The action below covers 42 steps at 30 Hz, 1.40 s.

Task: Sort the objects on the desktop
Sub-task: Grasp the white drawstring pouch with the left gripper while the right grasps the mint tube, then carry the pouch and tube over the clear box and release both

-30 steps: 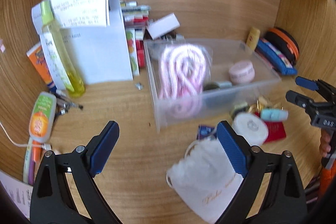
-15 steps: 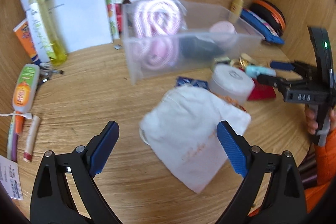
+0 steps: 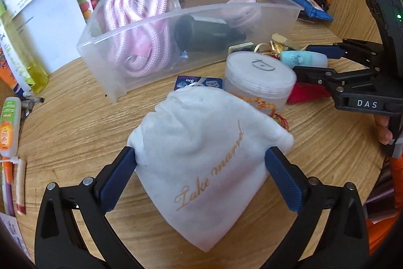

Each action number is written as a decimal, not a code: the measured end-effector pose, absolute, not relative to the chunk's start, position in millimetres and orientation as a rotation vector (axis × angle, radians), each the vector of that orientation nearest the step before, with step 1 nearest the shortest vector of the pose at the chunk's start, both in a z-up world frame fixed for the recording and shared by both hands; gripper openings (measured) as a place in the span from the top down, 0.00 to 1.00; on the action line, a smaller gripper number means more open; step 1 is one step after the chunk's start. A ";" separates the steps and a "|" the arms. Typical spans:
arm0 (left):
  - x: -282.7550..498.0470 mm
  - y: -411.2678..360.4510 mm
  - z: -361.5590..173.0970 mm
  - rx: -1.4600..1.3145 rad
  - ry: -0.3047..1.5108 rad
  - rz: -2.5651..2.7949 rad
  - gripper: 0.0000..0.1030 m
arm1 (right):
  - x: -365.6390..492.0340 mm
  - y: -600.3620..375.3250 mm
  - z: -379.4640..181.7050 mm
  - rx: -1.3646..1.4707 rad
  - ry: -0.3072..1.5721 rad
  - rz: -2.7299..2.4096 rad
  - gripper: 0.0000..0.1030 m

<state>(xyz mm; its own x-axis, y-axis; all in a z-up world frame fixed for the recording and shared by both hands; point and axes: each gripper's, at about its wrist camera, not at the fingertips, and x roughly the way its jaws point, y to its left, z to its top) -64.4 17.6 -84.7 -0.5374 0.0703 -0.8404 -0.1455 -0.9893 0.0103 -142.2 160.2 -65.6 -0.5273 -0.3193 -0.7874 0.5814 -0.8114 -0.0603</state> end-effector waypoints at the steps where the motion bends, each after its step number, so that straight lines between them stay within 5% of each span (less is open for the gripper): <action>1: -65.6 17.5 -84.8 -1.447 0.113 2.645 0.00 | -142.7 158.7 -67.2 1.114 0.441 -2.320 0.54; 8: -70.2 10.3 -85.7 -1.445 0.040 2.633 0.01 | -134.3 153.2 -66.2 1.081 0.486 -2.321 0.70; 10: -67.3 5.2 -83.8 -1.424 0.014 2.650 0.11 | -131.6 156.4 -63.6 1.078 0.471 -2.324 0.80; 13: -62.5 -7.4 -81.6 -1.395 -0.073 2.679 0.27 | -130.0 163.0 -59.1 1.081 0.416 -2.323 0.82; 19: -48.6 -34.4 -76.8 -1.368 -0.187 2.735 0.39 | -122.2 173.7 -43.9 1.073 0.351 -2.363 0.85; 33: -36.7 -58.4 -50.9 -1.290 -0.283 2.819 0.57 | -112.7 187.8 -22.5 1.007 0.271 -2.409 0.87; 42: -44.1 -52.7 -32.4 -1.205 -0.277 2.831 0.60 | -108.8 184.1 -2.6 0.918 0.255 -2.421 0.87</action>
